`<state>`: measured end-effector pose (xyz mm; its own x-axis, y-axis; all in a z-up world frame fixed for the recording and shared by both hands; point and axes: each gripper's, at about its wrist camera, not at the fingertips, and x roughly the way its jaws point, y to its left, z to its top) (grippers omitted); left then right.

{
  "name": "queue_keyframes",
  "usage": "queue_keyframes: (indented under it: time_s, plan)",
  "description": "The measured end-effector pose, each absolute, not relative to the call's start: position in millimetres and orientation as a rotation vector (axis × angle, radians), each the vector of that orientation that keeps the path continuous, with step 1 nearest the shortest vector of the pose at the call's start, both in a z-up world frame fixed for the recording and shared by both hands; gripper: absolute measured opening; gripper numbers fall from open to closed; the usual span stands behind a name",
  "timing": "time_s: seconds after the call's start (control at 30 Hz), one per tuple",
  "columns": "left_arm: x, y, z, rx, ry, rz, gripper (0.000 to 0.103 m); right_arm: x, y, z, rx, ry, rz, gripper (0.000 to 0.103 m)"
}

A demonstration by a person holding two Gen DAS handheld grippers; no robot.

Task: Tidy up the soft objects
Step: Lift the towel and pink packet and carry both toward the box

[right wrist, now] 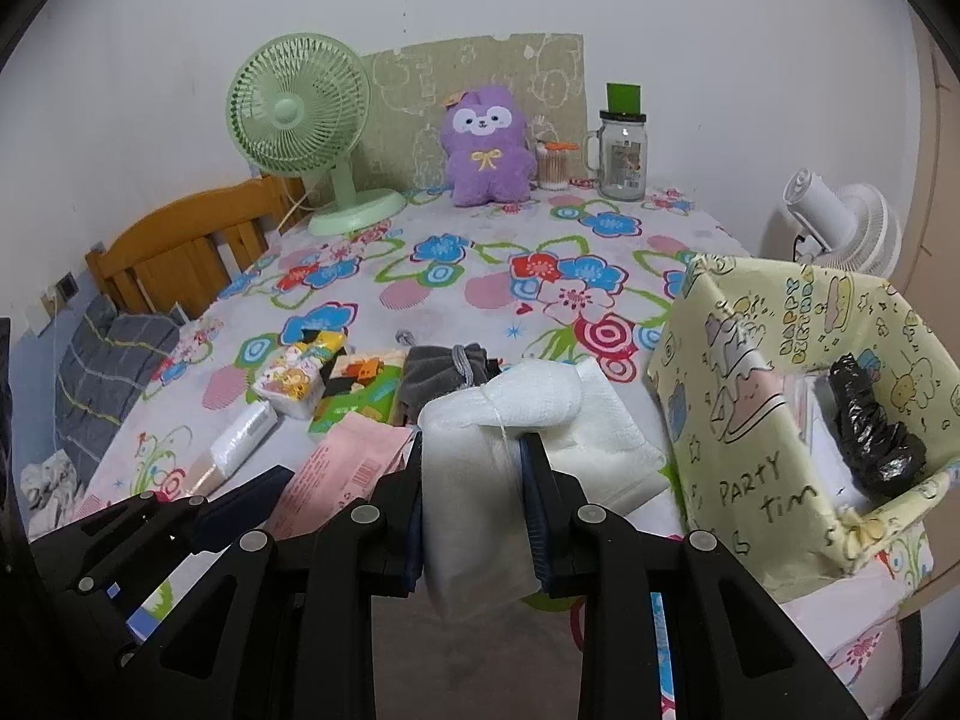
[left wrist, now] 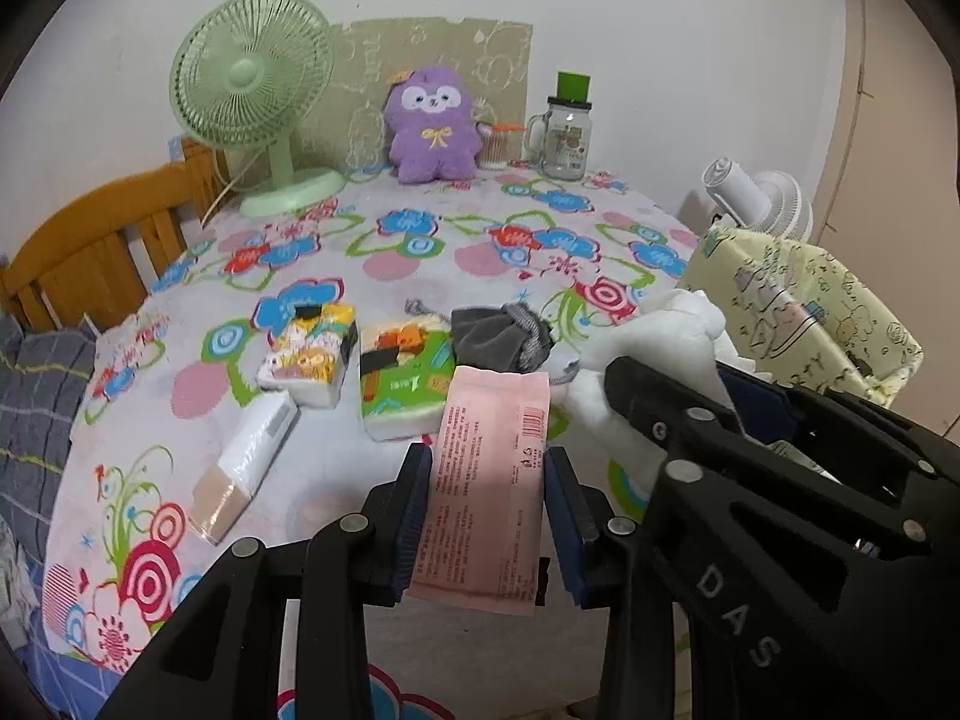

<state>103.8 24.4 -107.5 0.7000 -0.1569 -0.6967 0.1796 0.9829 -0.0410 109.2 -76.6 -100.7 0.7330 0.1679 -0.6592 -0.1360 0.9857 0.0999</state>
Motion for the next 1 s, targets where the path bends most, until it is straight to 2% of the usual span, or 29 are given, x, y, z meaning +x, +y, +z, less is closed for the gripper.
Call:
queue_keyframes:
  time_s: [1.0]
  plan:
    - [104.4,4.1,-15.6,0.063,0.617,-0.199,0.038,108.7,-95.6,-3.7,0.030,0.609,0.163,0.030]
